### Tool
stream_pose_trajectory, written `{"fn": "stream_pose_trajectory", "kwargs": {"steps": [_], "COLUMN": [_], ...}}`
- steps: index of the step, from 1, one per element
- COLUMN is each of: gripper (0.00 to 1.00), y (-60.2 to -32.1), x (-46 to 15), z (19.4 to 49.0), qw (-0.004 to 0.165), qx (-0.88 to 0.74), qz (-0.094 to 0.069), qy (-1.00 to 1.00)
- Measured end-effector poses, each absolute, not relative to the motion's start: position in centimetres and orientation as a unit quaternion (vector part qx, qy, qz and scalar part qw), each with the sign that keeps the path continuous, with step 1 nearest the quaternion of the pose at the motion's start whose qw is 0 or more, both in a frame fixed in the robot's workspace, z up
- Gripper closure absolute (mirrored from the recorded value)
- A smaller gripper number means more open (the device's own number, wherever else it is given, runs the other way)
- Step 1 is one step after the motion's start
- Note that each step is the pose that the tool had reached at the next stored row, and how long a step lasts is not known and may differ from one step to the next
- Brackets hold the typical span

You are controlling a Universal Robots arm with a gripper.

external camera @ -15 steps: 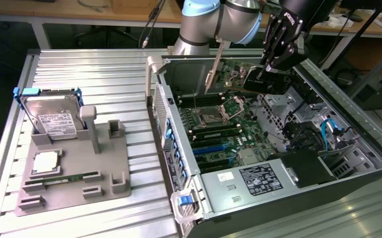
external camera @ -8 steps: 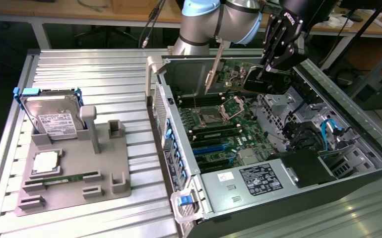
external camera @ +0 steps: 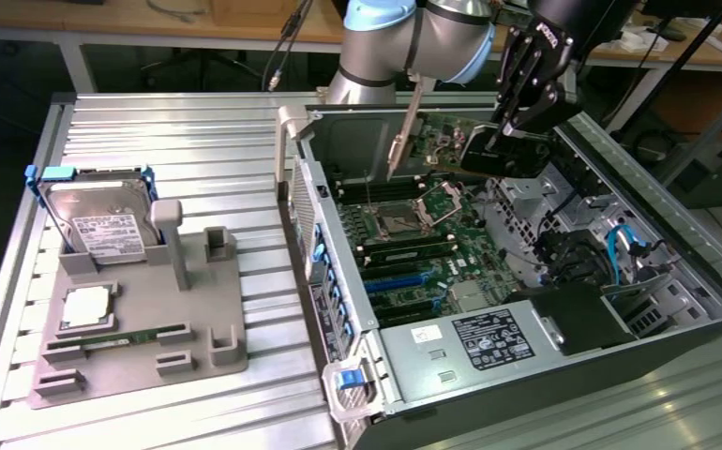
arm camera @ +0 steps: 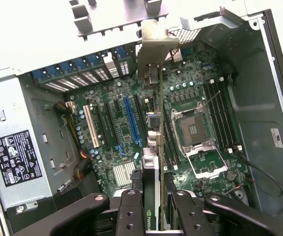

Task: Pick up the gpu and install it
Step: 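Insert the gpu into the slot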

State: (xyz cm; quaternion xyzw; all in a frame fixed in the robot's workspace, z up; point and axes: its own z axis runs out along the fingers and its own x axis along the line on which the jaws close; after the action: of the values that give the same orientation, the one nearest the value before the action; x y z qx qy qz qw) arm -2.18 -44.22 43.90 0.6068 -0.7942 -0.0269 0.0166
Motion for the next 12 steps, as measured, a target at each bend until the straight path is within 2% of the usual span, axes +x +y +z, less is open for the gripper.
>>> {"fn": "stream_pose_trajectory", "kwargs": {"steps": [12], "gripper": [0.73], "y": [-44.22], "x": [-2.18], "z": [43.9], "qw": [0.018], "qx": [0.635], "qz": [-0.026], "qy": [-0.772]}}
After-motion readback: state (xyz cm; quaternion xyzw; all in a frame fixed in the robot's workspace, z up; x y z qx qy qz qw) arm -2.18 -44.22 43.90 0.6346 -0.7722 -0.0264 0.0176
